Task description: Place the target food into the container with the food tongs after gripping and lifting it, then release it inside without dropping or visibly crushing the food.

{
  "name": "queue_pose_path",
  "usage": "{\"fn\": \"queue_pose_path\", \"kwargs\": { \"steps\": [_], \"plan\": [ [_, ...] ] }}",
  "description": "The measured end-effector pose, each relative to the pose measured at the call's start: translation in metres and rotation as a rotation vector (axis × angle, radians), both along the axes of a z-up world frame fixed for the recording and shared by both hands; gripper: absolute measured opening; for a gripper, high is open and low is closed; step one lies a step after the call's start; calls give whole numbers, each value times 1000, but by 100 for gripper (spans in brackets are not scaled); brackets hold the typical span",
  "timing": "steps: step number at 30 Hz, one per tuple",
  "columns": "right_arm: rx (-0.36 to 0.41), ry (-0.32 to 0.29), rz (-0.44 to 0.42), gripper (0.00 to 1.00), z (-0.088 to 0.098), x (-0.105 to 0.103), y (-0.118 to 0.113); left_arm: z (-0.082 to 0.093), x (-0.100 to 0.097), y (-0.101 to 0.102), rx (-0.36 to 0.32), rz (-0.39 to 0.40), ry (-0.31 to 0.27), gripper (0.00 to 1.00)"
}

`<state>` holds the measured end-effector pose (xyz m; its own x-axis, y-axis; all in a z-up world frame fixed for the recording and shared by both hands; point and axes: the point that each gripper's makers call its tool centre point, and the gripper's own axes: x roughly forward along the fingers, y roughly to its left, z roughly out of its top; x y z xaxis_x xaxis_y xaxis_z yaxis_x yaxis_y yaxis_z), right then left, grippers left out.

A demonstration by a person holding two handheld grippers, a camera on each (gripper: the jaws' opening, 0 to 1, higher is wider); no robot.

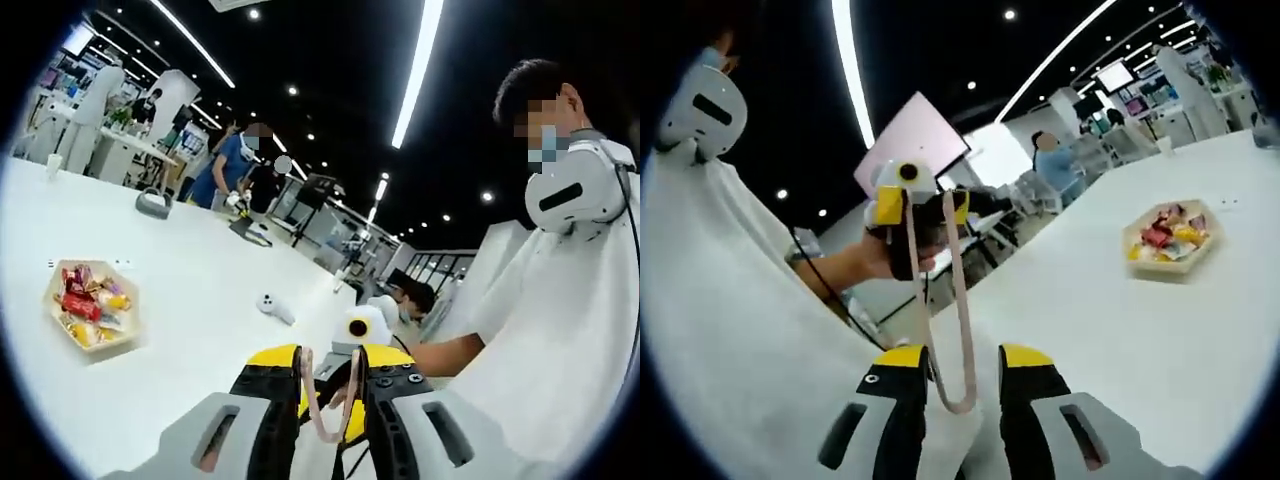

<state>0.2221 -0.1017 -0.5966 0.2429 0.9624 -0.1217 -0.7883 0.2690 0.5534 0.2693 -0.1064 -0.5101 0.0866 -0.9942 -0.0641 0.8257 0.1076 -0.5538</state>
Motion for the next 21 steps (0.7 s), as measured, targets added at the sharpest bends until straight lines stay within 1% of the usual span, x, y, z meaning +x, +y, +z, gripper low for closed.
{"fn": "queue_pose_path", "kwargs": {
  "steps": [1,2,3,4,6,8,9,10,11,12,13,14,16,17,18,19,20,21],
  "plan": [
    [4,-2,-6,18,-1,1,-1,-2,0,-1,7,-3,-3,20],
    [7,6,-11,17,-1,0,-1,-2,1,-2,0,-8,15,20],
    [15,-10,-5,17,2,-3,-1,-2,3,-2,0,-5,9,21],
    [15,-14,-4,16,3,-3,-1,-1,2,-2,-7,-11,20,21],
    [-5,-62,-21,16,4,-2,-5,-1,2,-2,-7,-12,13,24],
    [-38,-106,-60,16,2,5,-11,-4,4,-1,0,-5,-1,27],
    [-30,-92,-57,16,4,3,-12,-5,6,0,-3,6,-5,29],
    [-40,-95,-70,16,4,5,-15,-6,6,1,-3,10,-9,30],
    [-62,-122,-91,16,3,10,-19,-7,7,1,1,19,-19,30],
    [-67,-128,-88,16,3,10,-19,-8,9,2,15,33,-36,30],
    [-84,-128,-64,16,3,7,-19,-10,9,3,23,26,-36,30],
    [-98,-152,-61,16,2,7,-19,-10,8,3,23,21,-29,31],
    [-102,-151,-44,16,2,6,-18,-11,7,4,39,15,-36,32],
    [-121,-162,-50,16,0,8,-19,-14,9,6,66,22,-52,33],
    [-155,-182,-41,16,-3,10,-21,-20,15,9,123,50,-102,38],
    [-167,-179,-38,16,-4,11,-22,-23,19,12,164,69,-136,45],
    [-215,-212,-54,16,-8,16,-25,-26,22,15,201,80,-168,54],
    [-228,-222,-51,16,-9,18,-25,-31,23,18,258,79,-203,63]
  ]
}}
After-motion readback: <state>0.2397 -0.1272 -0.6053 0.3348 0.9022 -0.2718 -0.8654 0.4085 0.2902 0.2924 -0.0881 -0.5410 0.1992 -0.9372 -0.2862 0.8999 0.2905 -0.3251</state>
